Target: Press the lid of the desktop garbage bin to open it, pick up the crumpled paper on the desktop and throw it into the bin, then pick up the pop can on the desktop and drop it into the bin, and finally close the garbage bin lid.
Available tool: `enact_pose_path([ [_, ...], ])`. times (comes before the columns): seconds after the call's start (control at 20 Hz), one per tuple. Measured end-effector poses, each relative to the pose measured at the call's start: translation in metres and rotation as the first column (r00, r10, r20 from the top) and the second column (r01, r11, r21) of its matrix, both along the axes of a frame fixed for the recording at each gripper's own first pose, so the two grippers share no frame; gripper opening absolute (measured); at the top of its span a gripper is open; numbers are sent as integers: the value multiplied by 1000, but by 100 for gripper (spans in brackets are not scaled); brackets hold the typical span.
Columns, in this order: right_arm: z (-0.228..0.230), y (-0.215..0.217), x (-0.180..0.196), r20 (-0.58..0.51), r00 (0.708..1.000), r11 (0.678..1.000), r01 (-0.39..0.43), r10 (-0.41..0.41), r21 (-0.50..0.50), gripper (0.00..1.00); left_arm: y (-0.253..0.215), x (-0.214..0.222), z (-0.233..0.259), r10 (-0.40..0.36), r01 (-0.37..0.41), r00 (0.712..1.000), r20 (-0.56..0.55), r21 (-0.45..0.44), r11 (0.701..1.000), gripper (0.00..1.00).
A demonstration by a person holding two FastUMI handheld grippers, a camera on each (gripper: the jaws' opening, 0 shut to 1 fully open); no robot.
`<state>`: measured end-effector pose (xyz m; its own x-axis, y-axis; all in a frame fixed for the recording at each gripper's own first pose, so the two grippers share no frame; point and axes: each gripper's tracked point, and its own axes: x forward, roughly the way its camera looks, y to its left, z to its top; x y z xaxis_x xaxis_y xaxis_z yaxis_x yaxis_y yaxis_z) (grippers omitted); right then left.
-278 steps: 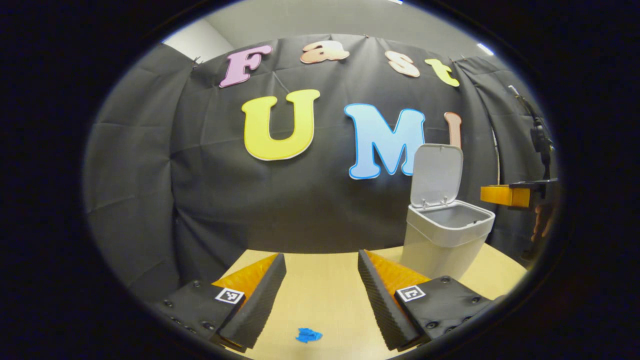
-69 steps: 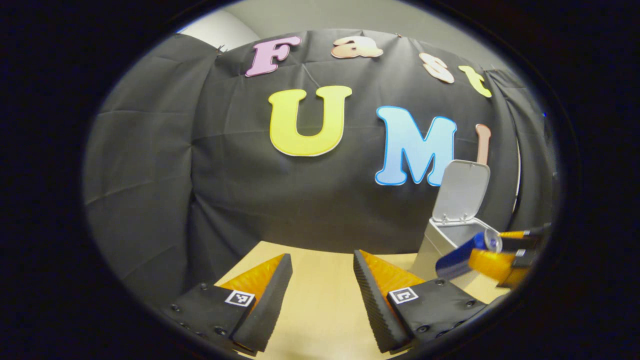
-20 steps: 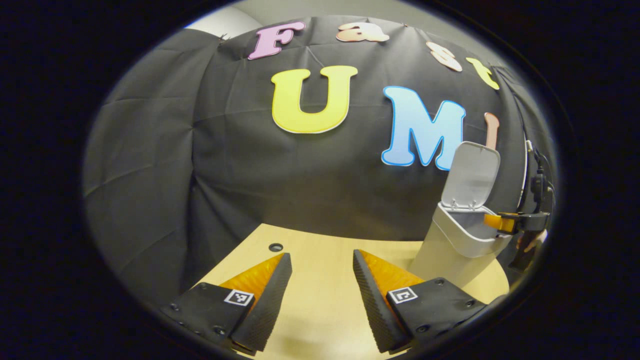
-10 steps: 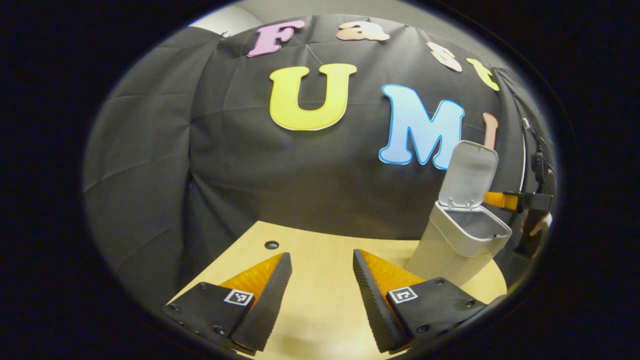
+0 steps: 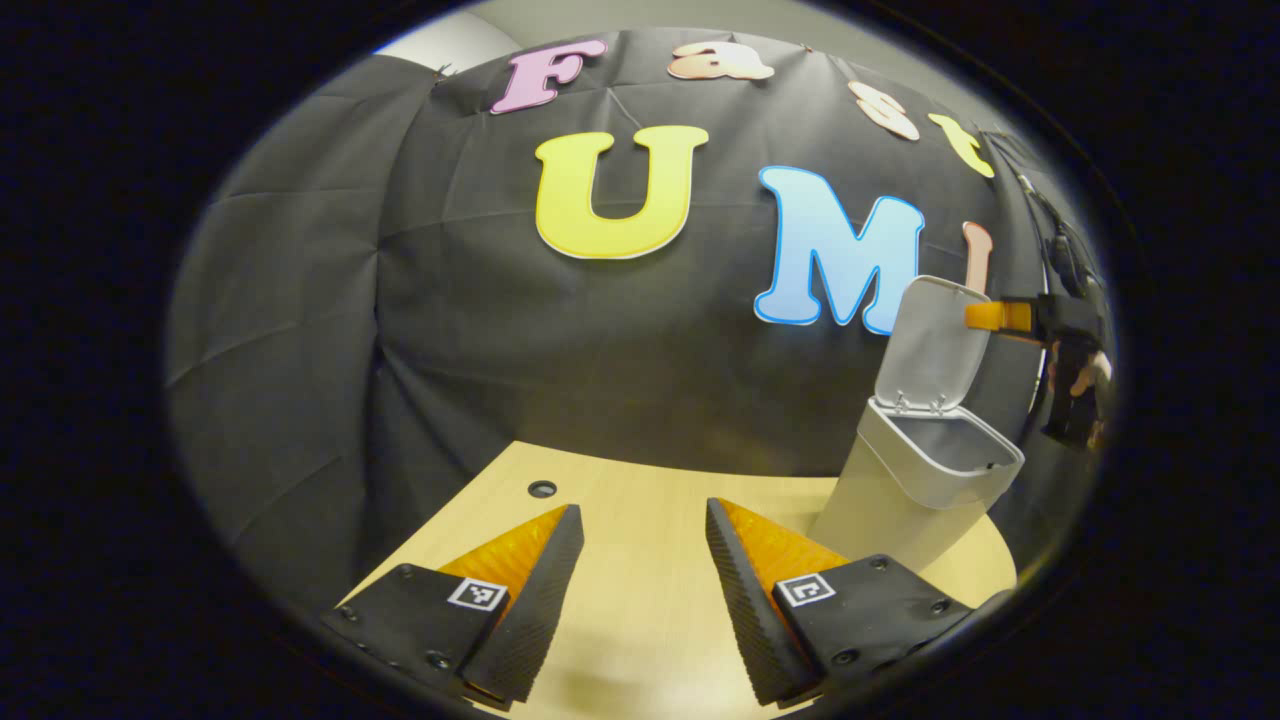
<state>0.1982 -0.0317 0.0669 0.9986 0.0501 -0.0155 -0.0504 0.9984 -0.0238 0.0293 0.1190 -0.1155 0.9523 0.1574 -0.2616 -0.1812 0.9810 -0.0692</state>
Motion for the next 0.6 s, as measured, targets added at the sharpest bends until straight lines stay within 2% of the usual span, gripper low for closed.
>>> enact_pose_path([
  [0.1,15,-1,3,26,1000,1000,5,-5,2,87,-1,0,0,-6,6,1000,-2,-3,1000,84],
  [0.15,22,-1,4,37,999,1000,7,-7,5,85,-2,-1,0,-8,8,1000,-3,-7,1000,84],
  [0.6,57,5,30,106,994,1000,22,-23,15,85,0,-3,-5,5,-5,1000,-17,-12,1000,84],
])
